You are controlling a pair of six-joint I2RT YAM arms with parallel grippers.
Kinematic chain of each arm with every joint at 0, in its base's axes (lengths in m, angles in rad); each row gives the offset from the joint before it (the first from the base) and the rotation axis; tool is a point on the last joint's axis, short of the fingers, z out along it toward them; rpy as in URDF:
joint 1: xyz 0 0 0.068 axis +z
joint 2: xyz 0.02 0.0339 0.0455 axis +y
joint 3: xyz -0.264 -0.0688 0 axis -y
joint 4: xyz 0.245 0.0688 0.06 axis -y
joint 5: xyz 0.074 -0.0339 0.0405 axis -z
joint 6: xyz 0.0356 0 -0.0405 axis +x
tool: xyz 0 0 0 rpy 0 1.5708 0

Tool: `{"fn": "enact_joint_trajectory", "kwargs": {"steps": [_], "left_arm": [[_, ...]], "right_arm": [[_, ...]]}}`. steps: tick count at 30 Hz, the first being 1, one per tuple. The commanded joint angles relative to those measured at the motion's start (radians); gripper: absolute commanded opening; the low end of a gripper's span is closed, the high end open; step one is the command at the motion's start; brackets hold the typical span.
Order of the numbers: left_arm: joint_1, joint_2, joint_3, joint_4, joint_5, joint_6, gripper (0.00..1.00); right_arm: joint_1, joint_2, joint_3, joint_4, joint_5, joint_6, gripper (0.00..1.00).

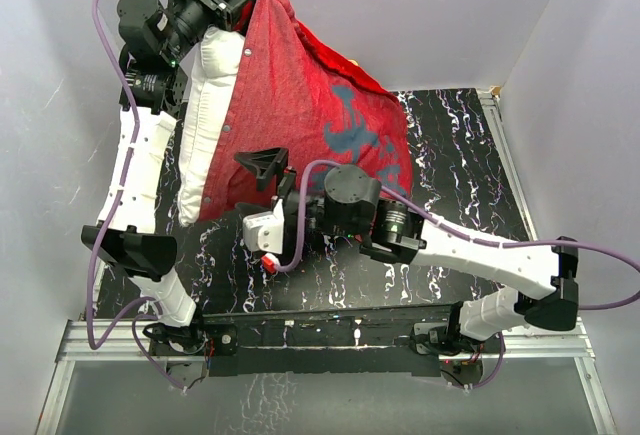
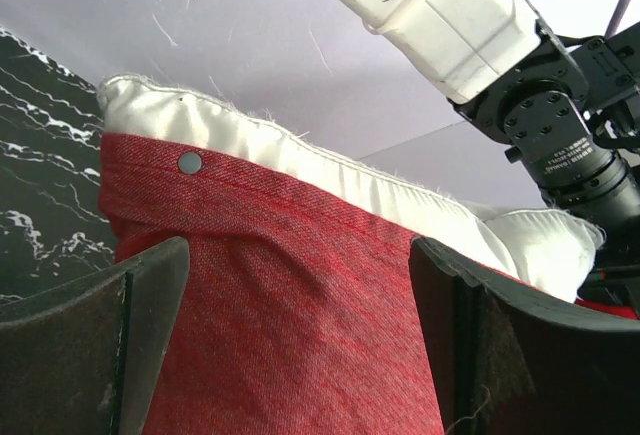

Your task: Put the pillow into the pillowcase

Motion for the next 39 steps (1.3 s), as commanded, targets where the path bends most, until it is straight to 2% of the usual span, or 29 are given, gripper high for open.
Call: {"fn": "enact_joint_trajectory", "kwargs": {"steps": [1, 5, 12, 15, 19, 22, 27, 32, 35, 39], "left_arm": [[-0.011, -0.042, 0.043, 0.075, -0.012, 0.002, 0.00], [-0.022, -0.041, 0.031, 0.087, -0.013, -0.001, 0.00], [-0.037, -0.061, 0.003, 0.100, -0.016, 0.000, 0.00], [-0.038, -0.075, -0.019, 0.105, -0.015, -0.001, 0.00], [-0.045, -0.100, -0.056, 0.119, -0.017, -0.004, 0.00], [-0.046, -0.116, -0.079, 0.120, -0.020, 0.000, 0.00], [-0.045, -0.140, -0.105, 0.097, -0.025, 0.031, 0.00], [-0.030, -0.140, -0.119, 0.060, -0.042, 0.085, 0.00], [0.053, -0.122, -0.072, 0.019, -0.020, 0.102, 0.00], [0.187, -0.134, -0.047, -0.017, 0.009, 0.107, 0.00]], "right_arm": [[0.005, 0.045, 0.023, 0.097, 0.051, -0.062, 0.95], [0.004, 0.086, 0.038, 0.108, 0.079, -0.100, 0.92], [0.003, 0.145, 0.071, 0.110, 0.113, -0.142, 0.77], [0.002, 0.161, 0.080, 0.106, 0.127, -0.158, 0.59], [-0.006, 0.175, 0.095, 0.110, 0.153, -0.169, 0.21], [-0.019, 0.172, 0.116, 0.108, 0.145, -0.144, 0.09], [-0.046, 0.130, 0.198, 0.040, 0.045, -0.009, 0.08], [-0.081, 0.112, 0.378, 0.023, -0.022, 0.155, 0.08], [-0.176, 0.163, 0.601, 0.045, -0.040, 0.203, 0.08], [-0.472, 0.324, 1.073, 0.003, -0.132, 0.357, 0.08]]}}
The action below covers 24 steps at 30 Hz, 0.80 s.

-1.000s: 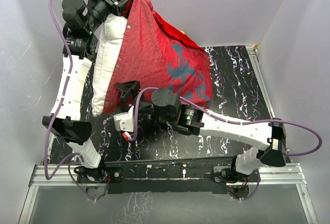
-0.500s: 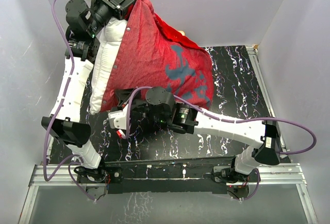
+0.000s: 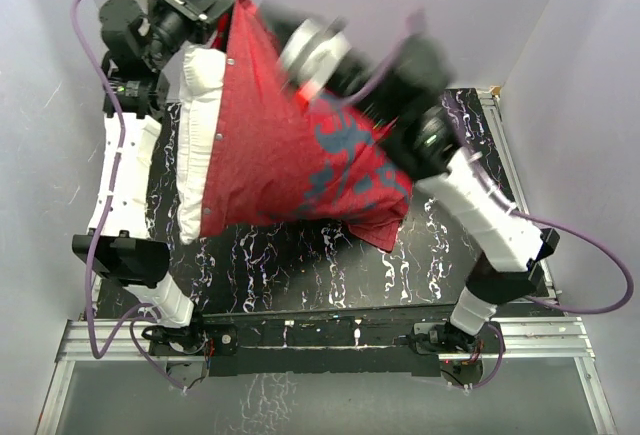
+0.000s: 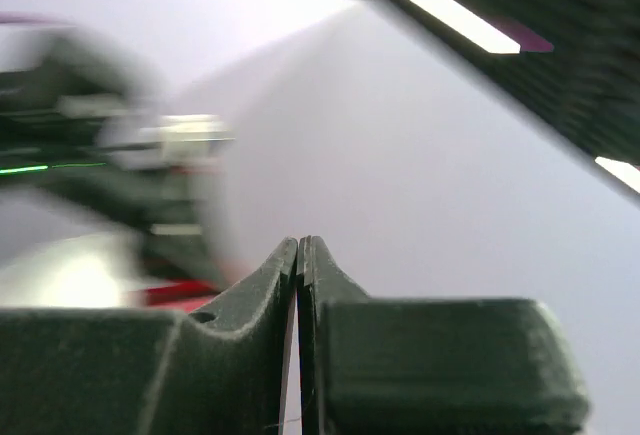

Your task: Put the pillow into the pillowcase

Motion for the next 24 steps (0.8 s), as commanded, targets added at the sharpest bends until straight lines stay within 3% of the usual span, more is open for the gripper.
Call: {"fn": "enact_joint_trajectory", "kwargs": {"steps": [1, 3, 5, 6, 8, 11, 12, 18, 24], "left_arm": [[0.142, -0.073, 0.068, 0.018, 0.032, 0.008, 0.00], [0.162, -0.071, 0.070, 0.033, 0.038, -0.008, 0.00], [0.163, -0.052, 0.078, 0.061, 0.050, -0.038, 0.00], [0.164, -0.039, 0.080, 0.075, 0.063, -0.060, 0.00], [0.162, -0.024, 0.081, 0.085, 0.084, -0.083, 0.00], [0.159, -0.037, 0.068, 0.073, 0.086, -0.073, 0.00], [0.160, -0.045, 0.058, 0.073, 0.086, -0.073, 0.00], [0.118, -0.063, 0.043, 0.081, 0.080, -0.087, 0.00], [-0.059, 0.021, 0.193, -0.020, 0.006, -0.030, 0.00]], "right_arm": [[-0.312, 0.073, 0.438, 0.107, -0.090, 0.198, 0.08], [-0.368, 0.017, 0.361, 0.101, -0.149, 0.221, 0.08], [-0.374, -0.087, 0.168, 0.008, -0.385, 0.225, 0.09], [-0.375, -0.132, 0.078, -0.061, -0.532, 0.210, 0.15], [-0.363, -0.209, -0.130, -0.118, -0.746, 0.206, 0.48], [-0.246, -0.286, -0.324, -0.094, -0.698, 0.187, 0.94], [-0.206, -0.289, -0.351, -0.099, -0.661, 0.168, 1.00], [0.016, -0.214, -0.400, -0.134, -0.395, -0.012, 1.00], [0.203, -0.133, -0.481, 0.008, -0.108, -0.203, 1.00]]}}
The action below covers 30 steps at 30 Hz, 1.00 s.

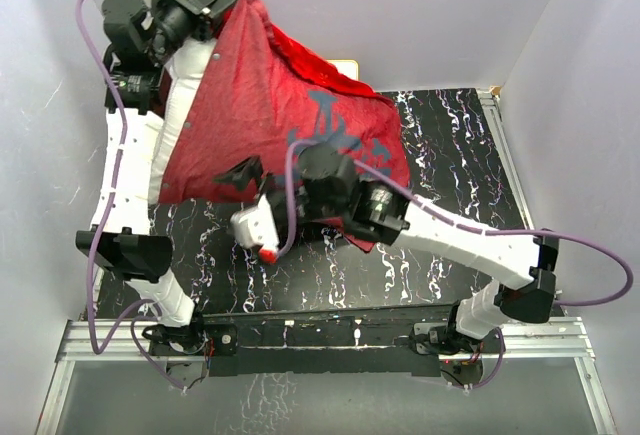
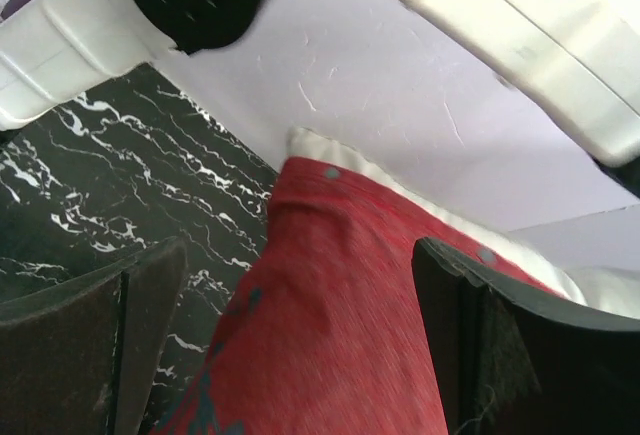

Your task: Put the pillow into the pillowcase

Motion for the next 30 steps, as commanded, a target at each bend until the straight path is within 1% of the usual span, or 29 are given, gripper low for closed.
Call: {"fn": "enact_joint_trajectory", "kwargs": {"steps": [1, 4, 9, 13, 17, 18, 20, 22, 23, 24, 25, 26, 28, 30], "left_arm": [[-0.141, 0.012, 0.172, 0.035, -0.036, 0.015, 0.00], [-0.188, 0.026, 0.194, 0.034, -0.071, 0.016, 0.00], [-0.219, 0.034, 0.229, 0.020, -0.105, 0.020, 0.00], [-0.243, 0.034, 0.242, 0.026, -0.119, 0.020, 0.00], [-0.268, 0.034, 0.246, 0.038, -0.126, 0.021, 0.00], [-0.271, 0.033, 0.246, 0.038, -0.125, 0.022, 0.00], [-0.276, 0.031, 0.243, 0.036, -0.126, 0.023, 0.00], [-0.279, 0.025, 0.233, 0.041, -0.125, 0.023, 0.00], [-0.281, 0.022, 0.228, 0.045, -0.126, 0.022, 0.00], [-0.284, 0.017, 0.221, 0.050, -0.127, 0.020, 0.00], [-0.285, 0.014, 0.214, 0.053, -0.128, 0.020, 0.00], [-0.286, 0.009, 0.209, 0.053, -0.129, 0.022, 0.00], [-0.287, 0.000, 0.203, 0.046, -0.134, 0.031, 0.00], [-0.287, -0.008, 0.198, 0.024, -0.142, 0.054, 0.00]], "right_arm": [[0.121, 0.018, -0.033, 0.182, 0.309, -0.187, 1.00], [0.159, 0.067, -0.058, 0.297, 0.454, -0.260, 1.00], [0.162, 0.122, -0.070, 0.413, 0.625, -0.356, 1.00], [0.150, 0.151, -0.095, 0.417, 0.707, -0.444, 1.00], [0.113, 0.176, -0.100, 0.390, 0.746, -0.464, 1.00], [0.103, 0.174, -0.105, 0.389, 0.743, -0.466, 0.97], [0.087, 0.162, -0.117, 0.393, 0.731, -0.468, 0.83], [0.076, 0.156, -0.120, 0.394, 0.725, -0.468, 0.66], [0.071, 0.153, -0.119, 0.393, 0.724, -0.466, 0.52], [0.067, 0.148, -0.118, 0.392, 0.724, -0.461, 0.36], [0.063, 0.143, -0.115, 0.388, 0.721, -0.456, 0.24], [0.059, 0.137, -0.113, 0.377, 0.716, -0.444, 0.16], [0.053, 0.104, -0.108, 0.351, 0.680, -0.412, 0.10], [0.053, 0.050, -0.104, 0.327, 0.596, -0.346, 0.08]]}}
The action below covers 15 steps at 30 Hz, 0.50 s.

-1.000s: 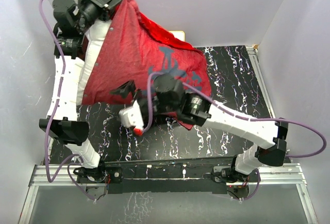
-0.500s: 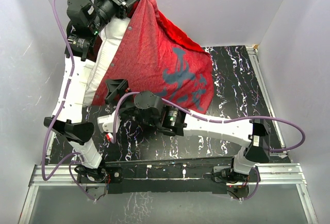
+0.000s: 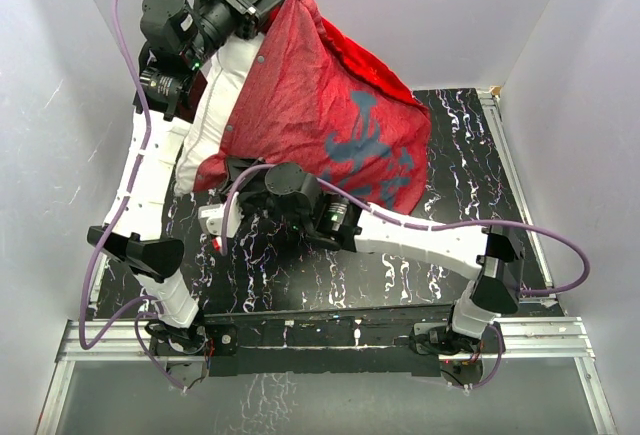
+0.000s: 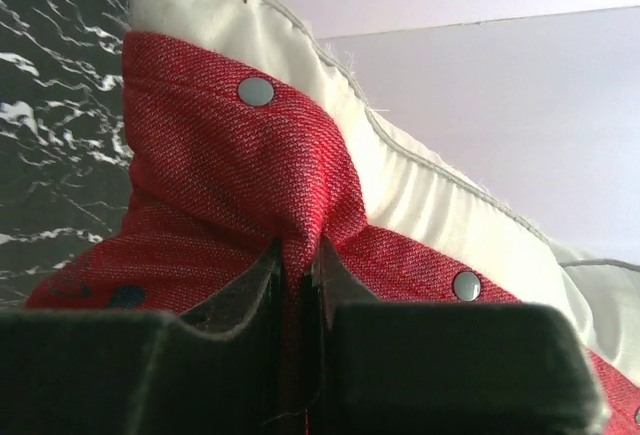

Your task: Put the pillow into the pillowcase

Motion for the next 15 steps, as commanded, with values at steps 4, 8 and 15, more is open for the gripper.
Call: {"fn": "enact_joint_trajectory", "kwargs": {"steps": [4, 8, 15], "left_arm": [[-0.007, -0.099, -0.002, 0.012, -0.062, 0.114, 0.00], [0.048, -0.135, -0.024, -0.058, -0.115, 0.196, 0.00], [0.130, -0.141, 0.031, -0.017, -0.062, 0.175, 0.00]], "right_arm": [[-0.013, -0.235, 0.089, -0.073, -0.271, 0.296, 0.08], [-0.086, -0.257, 0.271, -0.042, -0.303, 0.490, 0.08], [-0.634, -0.079, 0.744, -0.035, -0.523, 0.861, 0.08]]}}
